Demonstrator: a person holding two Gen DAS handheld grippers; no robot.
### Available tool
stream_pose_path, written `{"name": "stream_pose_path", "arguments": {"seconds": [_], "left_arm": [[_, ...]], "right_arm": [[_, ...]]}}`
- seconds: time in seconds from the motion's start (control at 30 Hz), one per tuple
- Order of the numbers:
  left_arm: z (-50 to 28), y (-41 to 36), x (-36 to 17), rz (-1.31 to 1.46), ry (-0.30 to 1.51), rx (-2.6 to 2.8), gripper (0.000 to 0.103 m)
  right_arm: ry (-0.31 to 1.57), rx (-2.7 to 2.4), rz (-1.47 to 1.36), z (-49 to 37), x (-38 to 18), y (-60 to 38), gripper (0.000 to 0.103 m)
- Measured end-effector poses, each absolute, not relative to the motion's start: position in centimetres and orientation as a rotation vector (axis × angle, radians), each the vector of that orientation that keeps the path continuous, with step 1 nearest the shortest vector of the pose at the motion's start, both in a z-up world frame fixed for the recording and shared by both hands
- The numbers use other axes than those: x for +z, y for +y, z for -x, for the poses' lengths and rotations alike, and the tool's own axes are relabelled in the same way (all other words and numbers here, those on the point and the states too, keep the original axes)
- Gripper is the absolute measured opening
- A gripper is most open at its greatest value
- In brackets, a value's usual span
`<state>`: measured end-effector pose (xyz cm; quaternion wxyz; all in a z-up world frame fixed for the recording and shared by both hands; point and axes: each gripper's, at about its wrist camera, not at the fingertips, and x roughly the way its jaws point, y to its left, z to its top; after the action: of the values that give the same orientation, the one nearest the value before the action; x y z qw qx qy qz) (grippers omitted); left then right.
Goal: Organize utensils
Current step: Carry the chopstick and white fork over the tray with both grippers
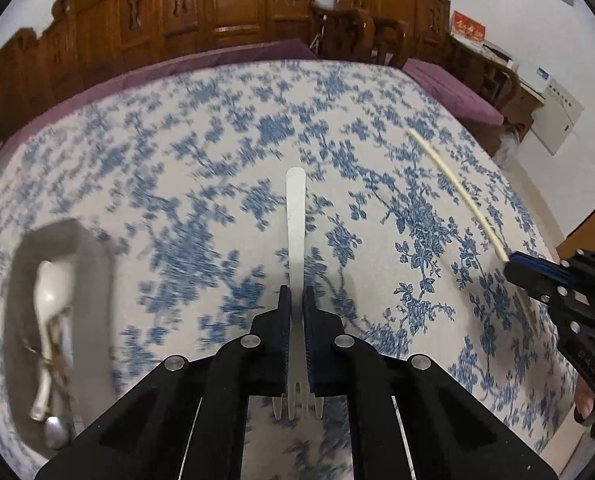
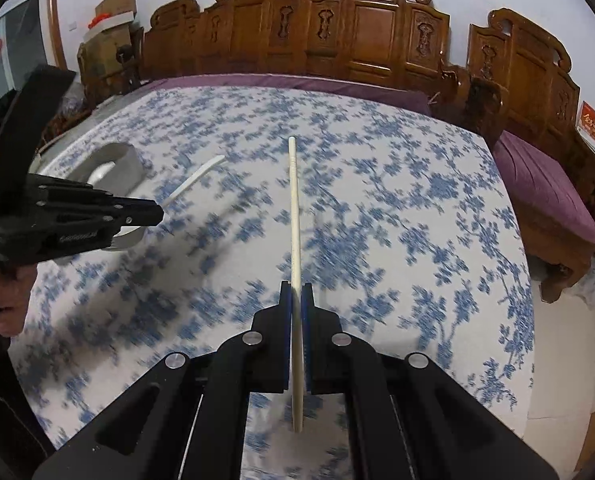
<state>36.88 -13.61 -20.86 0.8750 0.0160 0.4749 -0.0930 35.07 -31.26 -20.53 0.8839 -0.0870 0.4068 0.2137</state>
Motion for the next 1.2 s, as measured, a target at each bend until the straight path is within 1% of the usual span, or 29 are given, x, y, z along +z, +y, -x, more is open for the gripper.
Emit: {"name": "stream_pose_path", "arguments": {"seconds": [0.23, 0.43, 0.8, 1.07, 1.1, 1.13, 1.17, 1.2], "left_arm": [[-34.9, -9.3, -17.7, -0.028, 0.941, -0.194, 0.005], [-33.8, -5.6, -16.7, -0.027, 0.921, -0.172, 0.005], [-32.3, 2.2, -18.1, 0.017, 0.948, -0.115, 0.005], [-32.7, 6.2, -20.5, 0.041, 0.992, -0.071, 0.006], [-32.9, 6.6, -20.8, 0.047, 0.998, -0.063, 0.006], [-33.0, 7.0, -21.1, 0.056, 1.004, -0.057, 0.010], [-33.0, 7.3, -21.3, 0.062, 1.006, -0.053, 0.021], [-32.9, 7.6, -21.3, 0.066, 1.000, -0.051, 0.027]], "right_arm": [[0.825, 0.479, 0.168, -34.6, -18.4, -26.4, 0.006], [0.827, 0.512, 0.165, -34.4, -17.6, -22.0, 0.006], [0.853, 0.585, 0.152, -34.1, -17.8, -14.1, 0.006], [0.898, 0.622, 0.078, -33.8, -18.5, -9.4, 0.006], [0.907, 0.628, 0.062, -33.8, -18.7, -8.7, 0.006], [0.909, 0.630, 0.056, -33.8, -18.7, -8.3, 0.006], [0.915, 0.634, 0.042, -33.8, -18.9, -7.7, 0.006], [0.919, 0.638, 0.032, -33.8, -18.9, -7.2, 0.006]]}}
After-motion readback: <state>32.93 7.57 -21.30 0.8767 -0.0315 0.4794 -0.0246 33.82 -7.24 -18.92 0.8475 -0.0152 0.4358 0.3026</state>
